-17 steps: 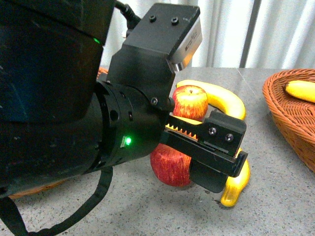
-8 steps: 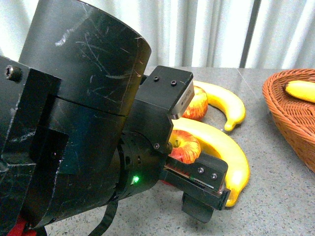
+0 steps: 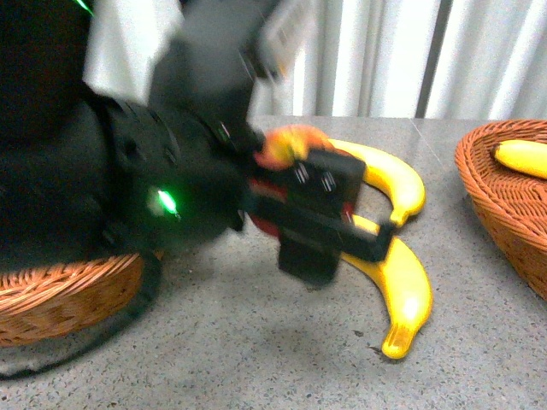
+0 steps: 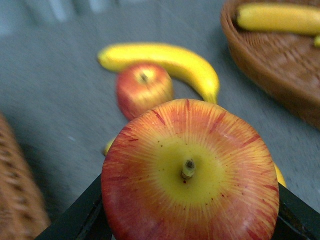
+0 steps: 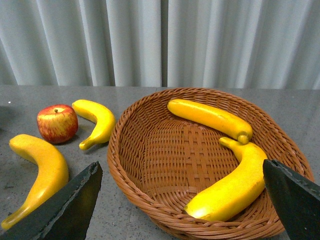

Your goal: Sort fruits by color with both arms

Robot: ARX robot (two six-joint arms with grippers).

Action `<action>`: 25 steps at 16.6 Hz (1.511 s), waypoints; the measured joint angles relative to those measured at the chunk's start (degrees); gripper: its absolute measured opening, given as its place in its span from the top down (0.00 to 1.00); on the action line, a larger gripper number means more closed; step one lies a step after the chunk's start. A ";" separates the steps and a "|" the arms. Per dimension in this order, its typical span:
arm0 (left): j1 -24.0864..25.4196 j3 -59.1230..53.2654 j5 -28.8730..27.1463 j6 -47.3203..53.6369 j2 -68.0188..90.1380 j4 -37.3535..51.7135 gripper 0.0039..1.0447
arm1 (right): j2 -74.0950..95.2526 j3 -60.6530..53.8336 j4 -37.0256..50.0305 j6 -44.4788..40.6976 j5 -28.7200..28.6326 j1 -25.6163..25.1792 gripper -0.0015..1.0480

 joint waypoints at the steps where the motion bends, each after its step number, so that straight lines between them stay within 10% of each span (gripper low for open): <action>1: 2.78 0.00 -1.05 0.22 -3.74 0.24 0.37 | 0.00 0.00 0.02 -0.02 0.02 0.00 0.06; 16: 26.10 -7.21 -4.61 -8.59 3.34 5.66 0.36 | 0.00 0.00 0.00 0.00 0.00 0.00 0.06; 17: 25.11 -8.28 -4.24 -8.07 -0.61 5.46 0.04 | 0.00 0.00 0.00 -0.02 0.00 0.00 0.06; 19: 11.82 -0.46 1.66 -3.96 -6.38 7.15 0.06 | 0.00 0.00 0.00 -0.02 0.00 0.02 0.06; 25: 5.73 21.14 3.08 1.07 15.67 1.05 0.06 | 0.00 0.00 0.00 0.00 0.00 0.02 0.06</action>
